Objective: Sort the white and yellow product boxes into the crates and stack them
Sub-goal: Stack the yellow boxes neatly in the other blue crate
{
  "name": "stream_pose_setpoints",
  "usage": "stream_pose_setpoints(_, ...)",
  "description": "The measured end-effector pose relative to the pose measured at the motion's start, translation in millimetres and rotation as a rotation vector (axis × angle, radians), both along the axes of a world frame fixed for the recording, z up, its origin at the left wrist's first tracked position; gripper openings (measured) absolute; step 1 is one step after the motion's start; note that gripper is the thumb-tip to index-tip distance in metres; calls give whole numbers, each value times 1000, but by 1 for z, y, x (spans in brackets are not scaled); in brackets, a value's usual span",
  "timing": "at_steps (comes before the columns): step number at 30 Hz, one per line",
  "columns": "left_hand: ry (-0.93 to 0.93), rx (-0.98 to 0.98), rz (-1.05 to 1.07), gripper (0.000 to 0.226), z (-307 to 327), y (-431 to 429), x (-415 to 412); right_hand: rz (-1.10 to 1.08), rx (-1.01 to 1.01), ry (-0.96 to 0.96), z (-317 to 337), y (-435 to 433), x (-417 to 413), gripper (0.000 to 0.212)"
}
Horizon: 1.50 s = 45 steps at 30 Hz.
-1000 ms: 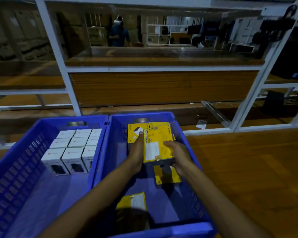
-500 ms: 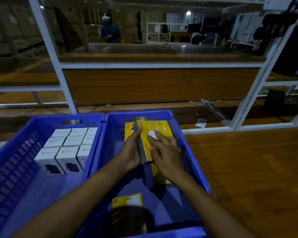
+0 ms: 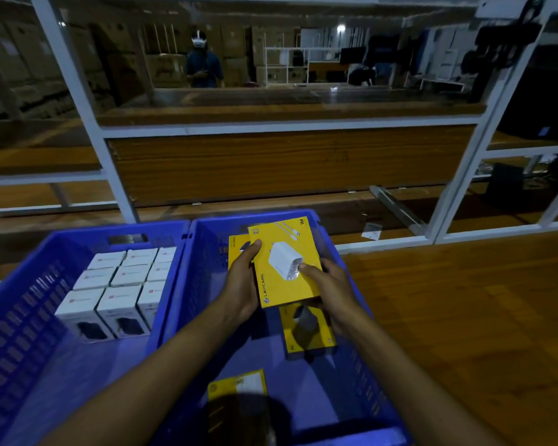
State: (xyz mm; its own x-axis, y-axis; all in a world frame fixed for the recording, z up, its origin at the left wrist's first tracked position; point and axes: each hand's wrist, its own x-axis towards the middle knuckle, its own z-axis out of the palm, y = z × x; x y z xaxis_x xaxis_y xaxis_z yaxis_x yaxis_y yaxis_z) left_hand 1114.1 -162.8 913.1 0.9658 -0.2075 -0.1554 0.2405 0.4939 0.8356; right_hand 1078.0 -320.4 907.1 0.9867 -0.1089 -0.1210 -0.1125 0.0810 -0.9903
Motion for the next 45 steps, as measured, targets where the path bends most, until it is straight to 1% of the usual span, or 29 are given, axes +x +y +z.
stream_pose_setpoints(3,-19,81,30,33,-2,4,0,67,27,41,4,0,-5,14)
stream_pose_setpoints(6,-63,187,134,38,-7,10,8,137,44,38,8,3,-9,21)
stream_pose_setpoints(9,-110,181,219,41,-1,19,12,188,45,-22,10,1,-11,26)
stream_pose_setpoints(10,-105,176,257,44,1,23,14,182,57,-45,11,0,-11,29)
stream_pose_setpoints(12,-111,184,301,49,4,33,18,91,100,-75,11,-5,-8,31)
stream_pose_setpoints(13,-123,204,290,47,3,38,21,18,128,-81,11,-7,-6,31)
stream_pose_setpoints(15,-150,269,203,49,3,42,21,-129,173,-84,12,-12,-1,37)
stream_pose_setpoints(17,-206,377,60,36,7,39,15,-217,176,-75,12,-18,2,43)
stream_pose_setpoints(18,-230,433,-20,33,6,36,14,-222,160,-65,12,-21,3,44)
stream_pose_setpoints(19,-247,483,-93,34,4,35,13,-200,128,-58,10,-22,4,45)
stream_pose_setpoints(21,-292,556,-162,38,2,31,10,-125,58,-61,8,-22,4,44)
stream_pose_setpoints(23,-302,560,-88,34,2,28,8,-117,67,-66,8,-21,4,42)
stream_pose_setpoints(25,-277,495,70,26,4,26,8,-144,160,-17,10,-23,5,41)
stream_pose_setpoints(26,-257,441,137,23,5,26,8,-126,205,34,11,-23,5,40)
stream_pose_setpoints(28,-211,336,214,18,5,26,10,-5,237,136,11,-22,4,39)
stream_pose_setpoints(29,-194,301,222,18,3,27,12,61,228,163,11,-20,2,35)
stream_pose_setpoints(32,-173,291,183,35,0,25,15,168,188,143,11,-12,-2,10)
stream_pose_setpoints(33,-169,303,152,38,-1,24,15,169,168,137,10,-11,-1,9)
stream_pose_setpoints(36,-149,342,34,47,-2,25,15,108,146,130,5,-13,2,33)
stream_pose_setpoints(38,-140,379,-37,53,-2,26,14,71,130,99,1,-15,4,44)
stream_pose_setpoints(40,-137,449,-87,57,-4,27,13,80,47,45,-2,-16,5,47)
stream_pose_setpoints(43,-193,632,-140,60,-5,29,9,104,-143,-41,-11,-12,11,48)
stream_pose_setpoints(45,-215,724,-151,62,-4,31,8,109,-244,-57,-17,-11,15,47)
